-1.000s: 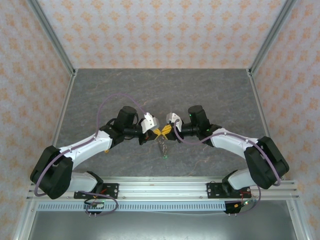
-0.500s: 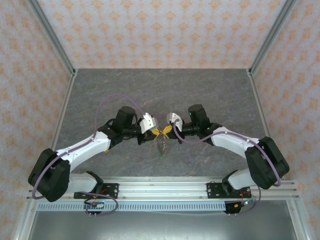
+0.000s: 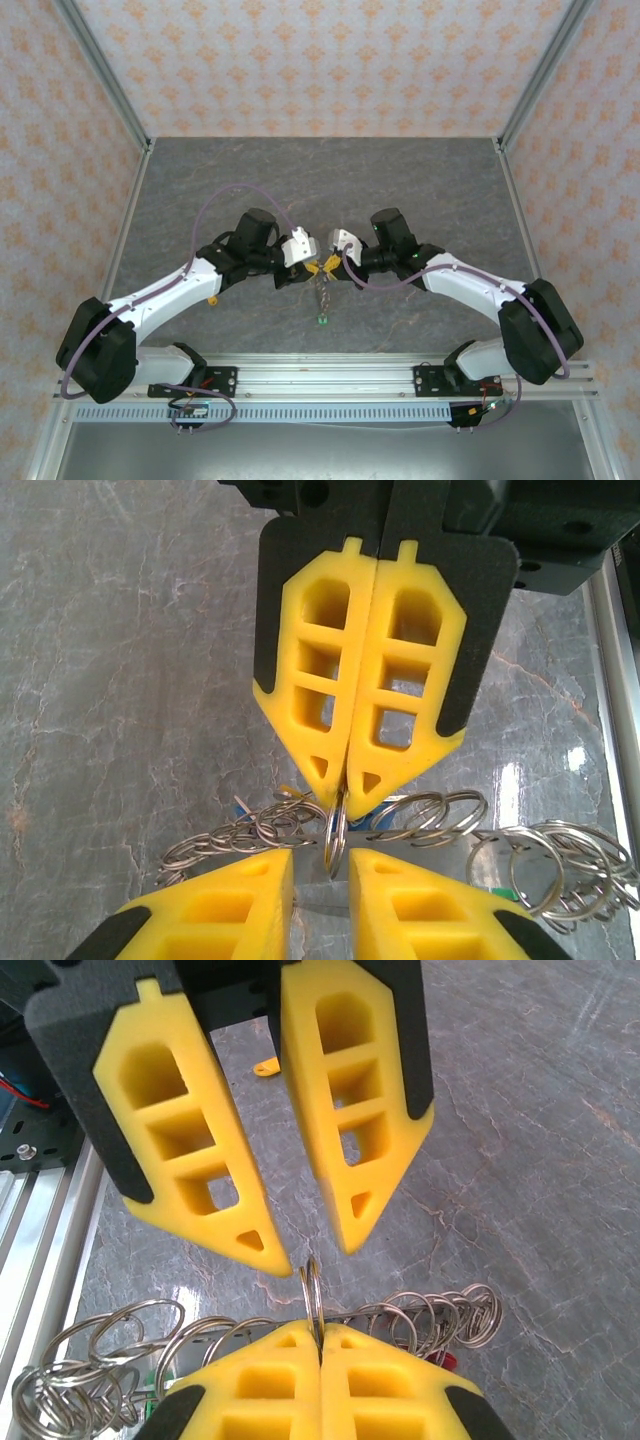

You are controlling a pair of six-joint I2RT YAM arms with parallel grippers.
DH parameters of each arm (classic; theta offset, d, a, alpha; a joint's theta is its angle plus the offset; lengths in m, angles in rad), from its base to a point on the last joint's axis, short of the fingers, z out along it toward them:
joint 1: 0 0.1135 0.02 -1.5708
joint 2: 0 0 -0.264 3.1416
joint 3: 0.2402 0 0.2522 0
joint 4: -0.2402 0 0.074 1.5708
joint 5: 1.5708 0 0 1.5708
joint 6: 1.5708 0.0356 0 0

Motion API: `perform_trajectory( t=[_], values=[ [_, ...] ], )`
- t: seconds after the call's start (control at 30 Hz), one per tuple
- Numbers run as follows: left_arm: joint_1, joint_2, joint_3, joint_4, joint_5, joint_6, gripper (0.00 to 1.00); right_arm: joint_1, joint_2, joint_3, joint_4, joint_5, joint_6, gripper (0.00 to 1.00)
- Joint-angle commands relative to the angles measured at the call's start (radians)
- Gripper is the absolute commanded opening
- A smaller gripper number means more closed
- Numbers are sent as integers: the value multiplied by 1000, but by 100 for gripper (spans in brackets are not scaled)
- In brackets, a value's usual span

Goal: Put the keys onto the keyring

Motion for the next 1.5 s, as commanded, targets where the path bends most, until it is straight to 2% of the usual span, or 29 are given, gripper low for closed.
perform_trajectory(
  t=[0.0, 0.4, 0.53, 0.6, 0.63, 0.8, 0.97, 1.17, 1.4, 1.47],
  values=[
    [-9, 9, 34, -26, -40, 16, 22, 14, -28, 41, 3, -3, -21, 0],
    [-14, 58, 84, -99, -40, 58, 17, 23, -38, 12, 103, -24, 35, 0],
    [-15, 67, 94, -128, -17, 76, 9, 22, -42, 1, 120, -19, 43, 0],
    [-14, 69, 95, -129, -12, 80, 0, 23, -45, -3, 125, -13, 46, 0],
    [-15, 66, 94, -125, -12, 81, 0, 22, -45, -5, 124, -9, 48, 0],
    [-12, 43, 51, -22, 22, 27, 0, 14, -53, -49, 145, 12, 73, 5],
    [-4, 20, -4, 134, 85, -59, 0, -16, -19, -99, 245, -55, 138, 11],
    [6, 17, -29, 206, 138, -96, 0, -40, 4, -122, 318, -83, 175, 11],
    [24, 2, -64, 290, 172, -148, 0, -68, 31, -124, 323, -114, 170, 12],
    [25, 2, -66, 296, 174, -152, 0, -70, 44, -115, 322, -124, 171, 10]
  ],
)
